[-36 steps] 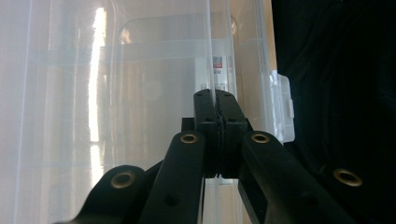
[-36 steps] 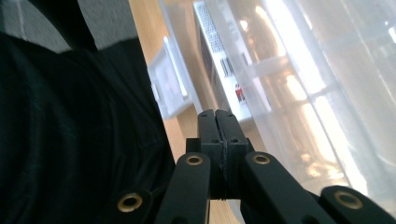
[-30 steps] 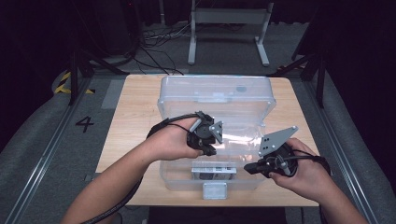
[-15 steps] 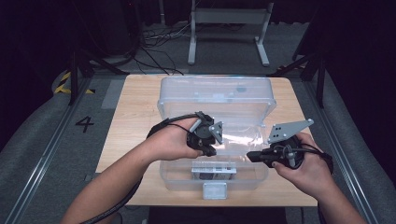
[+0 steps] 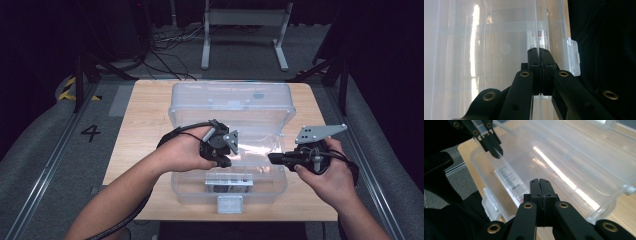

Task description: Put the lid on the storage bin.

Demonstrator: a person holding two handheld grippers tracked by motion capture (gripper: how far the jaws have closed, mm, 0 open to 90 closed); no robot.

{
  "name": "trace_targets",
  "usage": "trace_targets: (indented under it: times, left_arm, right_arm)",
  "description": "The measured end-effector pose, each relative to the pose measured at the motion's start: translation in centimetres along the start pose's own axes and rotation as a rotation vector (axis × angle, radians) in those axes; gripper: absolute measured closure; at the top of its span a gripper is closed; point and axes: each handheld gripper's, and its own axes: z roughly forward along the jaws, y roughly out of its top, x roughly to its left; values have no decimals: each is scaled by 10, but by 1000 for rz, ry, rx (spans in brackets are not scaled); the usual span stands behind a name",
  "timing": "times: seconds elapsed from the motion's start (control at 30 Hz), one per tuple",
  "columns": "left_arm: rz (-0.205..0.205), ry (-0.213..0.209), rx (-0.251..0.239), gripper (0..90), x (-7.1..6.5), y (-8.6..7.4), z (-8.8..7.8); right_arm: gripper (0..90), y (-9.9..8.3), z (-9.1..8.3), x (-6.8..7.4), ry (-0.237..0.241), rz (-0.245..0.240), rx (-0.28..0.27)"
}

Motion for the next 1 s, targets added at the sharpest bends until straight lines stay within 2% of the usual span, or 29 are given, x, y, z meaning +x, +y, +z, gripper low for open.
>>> trace_targets:
  times: [0.17,0.6,0.87,1.0]
  left_arm:
    - [-1,-3,2,888,0,0,0]
    - [5,-16,6,887,-3,0,3]
    - [9,-41,14,885,-8,-2,9]
    - [16,-31,24,879,-12,-2,11]
  right_arm:
    - [900,-1,-2,-7,-20,25,-41]
    - [900,-3,-4,-19,-65,85,-101]
    - [900,-6,-10,-28,-107,127,-159]
    - [900,-6,-14,-30,-124,138,-187]
